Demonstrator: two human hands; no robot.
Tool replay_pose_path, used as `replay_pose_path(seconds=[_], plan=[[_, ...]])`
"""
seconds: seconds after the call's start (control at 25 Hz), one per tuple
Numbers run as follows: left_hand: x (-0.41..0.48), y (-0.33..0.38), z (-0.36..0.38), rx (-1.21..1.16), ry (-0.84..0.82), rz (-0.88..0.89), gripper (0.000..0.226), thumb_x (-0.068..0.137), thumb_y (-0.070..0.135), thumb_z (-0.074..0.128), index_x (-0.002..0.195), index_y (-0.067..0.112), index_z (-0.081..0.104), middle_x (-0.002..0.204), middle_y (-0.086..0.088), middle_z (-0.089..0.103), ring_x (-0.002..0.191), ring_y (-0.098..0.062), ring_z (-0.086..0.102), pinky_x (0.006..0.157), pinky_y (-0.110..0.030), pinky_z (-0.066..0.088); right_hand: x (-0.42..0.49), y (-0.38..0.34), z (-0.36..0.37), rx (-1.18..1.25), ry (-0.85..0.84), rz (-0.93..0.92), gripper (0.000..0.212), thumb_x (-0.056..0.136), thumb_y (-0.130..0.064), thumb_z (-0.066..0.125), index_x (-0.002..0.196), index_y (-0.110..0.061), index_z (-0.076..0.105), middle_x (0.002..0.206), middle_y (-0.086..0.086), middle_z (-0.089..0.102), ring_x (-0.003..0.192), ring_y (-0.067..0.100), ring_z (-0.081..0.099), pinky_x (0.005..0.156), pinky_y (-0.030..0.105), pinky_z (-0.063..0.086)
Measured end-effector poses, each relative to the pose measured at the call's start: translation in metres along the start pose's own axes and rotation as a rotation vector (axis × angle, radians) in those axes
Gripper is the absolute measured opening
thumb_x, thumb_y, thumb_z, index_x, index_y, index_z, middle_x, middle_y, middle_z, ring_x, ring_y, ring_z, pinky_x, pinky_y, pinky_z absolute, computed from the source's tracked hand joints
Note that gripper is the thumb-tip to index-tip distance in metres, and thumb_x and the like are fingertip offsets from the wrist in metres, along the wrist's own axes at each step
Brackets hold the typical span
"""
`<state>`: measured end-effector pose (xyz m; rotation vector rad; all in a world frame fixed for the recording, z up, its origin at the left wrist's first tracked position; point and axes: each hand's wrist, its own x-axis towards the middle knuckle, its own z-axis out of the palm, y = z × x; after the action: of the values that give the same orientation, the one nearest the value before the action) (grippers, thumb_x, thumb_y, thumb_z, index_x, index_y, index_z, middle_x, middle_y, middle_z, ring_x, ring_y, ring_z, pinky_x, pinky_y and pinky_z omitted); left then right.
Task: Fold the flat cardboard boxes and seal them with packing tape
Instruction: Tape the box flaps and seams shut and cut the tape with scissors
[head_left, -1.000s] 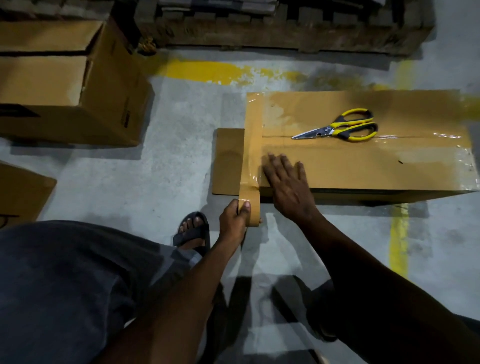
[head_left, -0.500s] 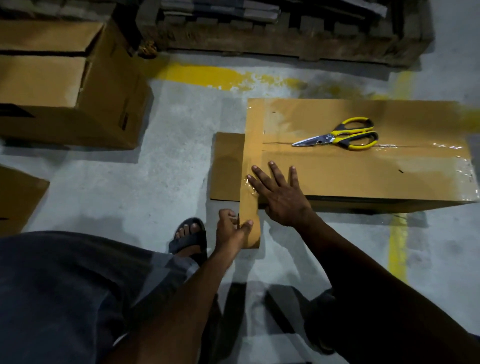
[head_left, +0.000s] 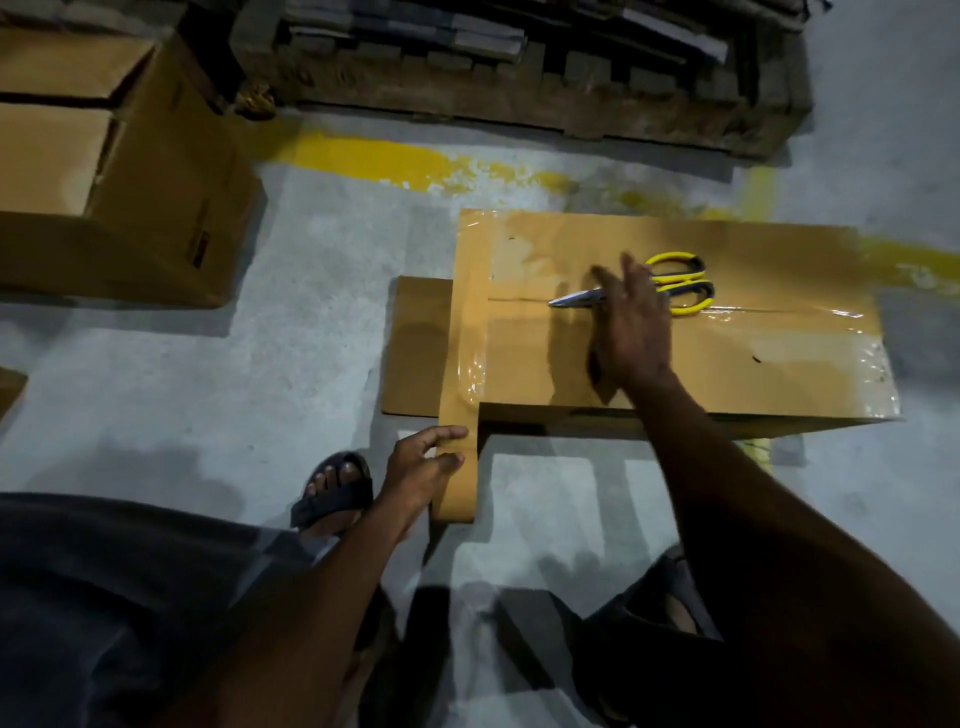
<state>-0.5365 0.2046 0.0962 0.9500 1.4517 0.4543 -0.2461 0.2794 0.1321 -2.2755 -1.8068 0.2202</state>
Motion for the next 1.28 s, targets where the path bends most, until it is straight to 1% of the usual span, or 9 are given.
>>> replay_pose_path(seconds=[0.08, 0.16, 0.36, 0.52, 0.68, 0.84, 1.0, 1.12, 1.28], plan=[[0.000, 0.001, 0.001, -0.019, -0.016, -0.015, 0.036, 0.082, 0.001, 0.067, 0.093, 0.035, 0.073, 0.113, 0.001, 0.068, 0.107, -0.023, 0.063, 0.097, -0.044, 0.050, 0.002, 0.032, -0.012, -0.135, -0.261, 0.218, 0.070, 0.091, -0.016, 0.054, 0.154, -0.024, 0.023, 0.163, 0.012, 0.012, 0.147, 0.038, 0.016, 0.108, 0.065, 0.027], [-0.001, 0.003, 0.001, -0.029, -0.019, -0.035, 0.036, 0.083, 0.001, 0.066, 0.092, 0.035, 0.073, 0.113, 0.000, 0.068, 0.108, -0.024, 0.062, 0.096, -0.044, 0.050, -0.004, 0.038, -0.018, -0.207, -0.384, 0.246, 0.074, 0.090, -0.016, 0.060, 0.153, -0.029, 0.023, 0.163, 0.009, 0.010, 0.143, 0.040, 0.021, 0.102, 0.064, 0.033], [-0.006, 0.009, 0.006, -0.031, -0.025, -0.057, 0.035, 0.086, 0.003, 0.063, 0.096, 0.036, 0.070, 0.117, -0.001, 0.066, 0.109, -0.023, 0.060, 0.095, -0.042, 0.048, -0.013, 0.019, -0.014, -0.101, -0.268, -0.011, 0.059, 0.068, -0.007, 0.079, 0.123, -0.020, 0.061, 0.140, 0.014, 0.042, 0.108, 0.042, 0.056, 0.083, 0.048, 0.054], [-0.011, 0.011, 0.003, -0.021, -0.038, -0.060, 0.034, 0.087, 0.005, 0.063, 0.100, 0.036, 0.069, 0.120, 0.001, 0.062, 0.113, -0.024, 0.056, 0.098, -0.043, 0.046, -0.042, 0.016, -0.016, -0.100, -0.045, 0.278, 0.064, 0.075, -0.013, 0.076, 0.132, -0.017, 0.046, 0.127, 0.019, 0.046, 0.110, 0.042, 0.048, 0.078, 0.049, 0.049], [-0.016, 0.013, 0.002, 0.003, -0.050, -0.049, 0.036, 0.087, 0.004, 0.063, 0.101, 0.037, 0.068, 0.124, 0.000, 0.062, 0.116, -0.023, 0.056, 0.102, -0.046, 0.046, -0.030, 0.020, -0.035, -0.118, -0.271, 0.428, 0.052, 0.082, -0.020, 0.073, 0.125, -0.006, 0.046, 0.117, 0.023, 0.059, 0.110, 0.041, 0.052, 0.080, 0.045, 0.047], [-0.020, 0.021, 0.001, 0.002, -0.050, -0.090, 0.028, 0.088, 0.001, 0.059, 0.094, 0.025, 0.072, 0.104, 0.007, 0.066, 0.107, -0.021, 0.058, 0.101, -0.042, 0.046, -0.022, 0.011, -0.048, -0.192, -0.520, 0.273, 0.039, 0.080, -0.025, 0.075, 0.108, -0.003, 0.059, 0.098, 0.015, 0.066, 0.089, 0.031, 0.065, 0.072, 0.034, 0.052], [-0.019, 0.023, 0.000, -0.040, -0.065, -0.124, 0.033, 0.088, -0.001, 0.053, 0.079, 0.022, 0.075, 0.100, 0.002, 0.068, 0.105, -0.028, 0.058, 0.096, -0.040, 0.044, -0.029, 0.025, -0.056, 0.299, -0.805, 0.159, 0.021, 0.082, -0.013, 0.072, 0.102, -0.007, 0.067, 0.083, 0.015, 0.069, 0.066, 0.027, 0.067, 0.060, 0.035, 0.058], [-0.024, 0.023, 0.006, -0.042, -0.020, -0.125, 0.029, 0.093, 0.005, 0.051, 0.087, 0.020, 0.075, 0.110, 0.000, 0.064, 0.100, -0.024, 0.055, 0.083, -0.032, 0.044, -0.048, 0.036, -0.058, 0.411, -1.054, 0.090, 0.056, 0.055, -0.042, 0.090, 0.093, -0.011, 0.064, 0.085, 0.020, 0.068, 0.068, 0.028, 0.061, 0.060, 0.038, 0.047], [-0.028, 0.018, 0.012, -0.067, 0.009, -0.113, 0.022, 0.095, 0.009, 0.053, 0.090, 0.019, 0.072, 0.108, -0.002, 0.065, 0.095, -0.023, 0.058, 0.075, -0.028, 0.044, -0.063, 0.042, -0.046, 0.411, -1.307, 0.098, 0.093, 0.024, -0.082, 0.082, 0.084, -0.016, 0.058, 0.083, 0.014, 0.055, 0.073, 0.025, 0.053, 0.070, 0.042, 0.039]])
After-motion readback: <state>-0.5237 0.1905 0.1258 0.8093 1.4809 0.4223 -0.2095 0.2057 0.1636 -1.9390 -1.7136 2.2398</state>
